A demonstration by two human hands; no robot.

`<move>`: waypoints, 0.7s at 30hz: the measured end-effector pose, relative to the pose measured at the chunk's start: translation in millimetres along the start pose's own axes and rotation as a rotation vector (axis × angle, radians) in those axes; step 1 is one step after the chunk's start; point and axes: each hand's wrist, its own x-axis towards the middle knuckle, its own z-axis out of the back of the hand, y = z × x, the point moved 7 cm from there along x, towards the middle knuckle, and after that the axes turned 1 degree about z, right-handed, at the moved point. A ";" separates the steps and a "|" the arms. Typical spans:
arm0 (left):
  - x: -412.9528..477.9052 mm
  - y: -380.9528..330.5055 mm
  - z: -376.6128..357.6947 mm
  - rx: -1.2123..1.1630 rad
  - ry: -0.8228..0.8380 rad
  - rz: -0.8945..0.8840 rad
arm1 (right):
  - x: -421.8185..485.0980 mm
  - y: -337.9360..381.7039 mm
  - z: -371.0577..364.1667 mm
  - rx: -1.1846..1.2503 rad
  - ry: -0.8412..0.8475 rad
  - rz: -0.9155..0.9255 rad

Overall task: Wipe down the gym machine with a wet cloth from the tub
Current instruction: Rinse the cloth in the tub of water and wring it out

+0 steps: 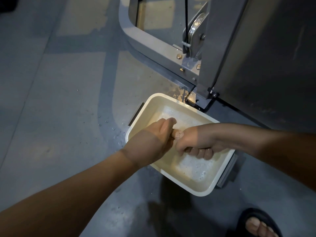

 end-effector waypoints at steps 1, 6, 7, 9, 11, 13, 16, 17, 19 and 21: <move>-0.7 -2.7 0.3 0.037 -0.001 -0.037 | -3.2 -1.8 -7.1 0.093 0.104 -0.031; 7.1 -13.9 7.4 0.199 -0.018 -0.124 | -7.6 4.8 -30.2 0.078 0.200 -0.056; 10.5 -13.2 8.6 0.243 0.013 -0.093 | -5.0 5.7 -28.2 0.040 0.122 -0.044; 13.4 -11.1 6.4 0.337 0.156 0.048 | 1.0 10.7 -18.3 -0.102 -0.070 0.011; 9.8 -10.5 -1.7 0.441 0.287 0.166 | 3.6 19.6 -9.4 -0.428 -0.232 0.073; 7.0 -10.4 -7.3 0.398 0.334 0.241 | 5.9 27.7 -6.1 -0.725 -0.383 0.106; 4.3 -2.7 -11.9 0.243 0.357 0.378 | 5.5 34.9 -5.2 -0.894 -0.578 0.194; 3.1 0.1 -13.2 0.188 0.375 0.421 | 4.2 36.7 -5.4 -0.942 -0.619 0.212; -0.3 4.5 -16.1 0.069 0.404 0.497 | 1.2 41.7 -6.0 -1.017 -0.665 0.256; -2.8 6.7 -17.2 -0.042 0.405 0.553 | -2.5 47.0 -7.2 -1.080 -0.684 0.290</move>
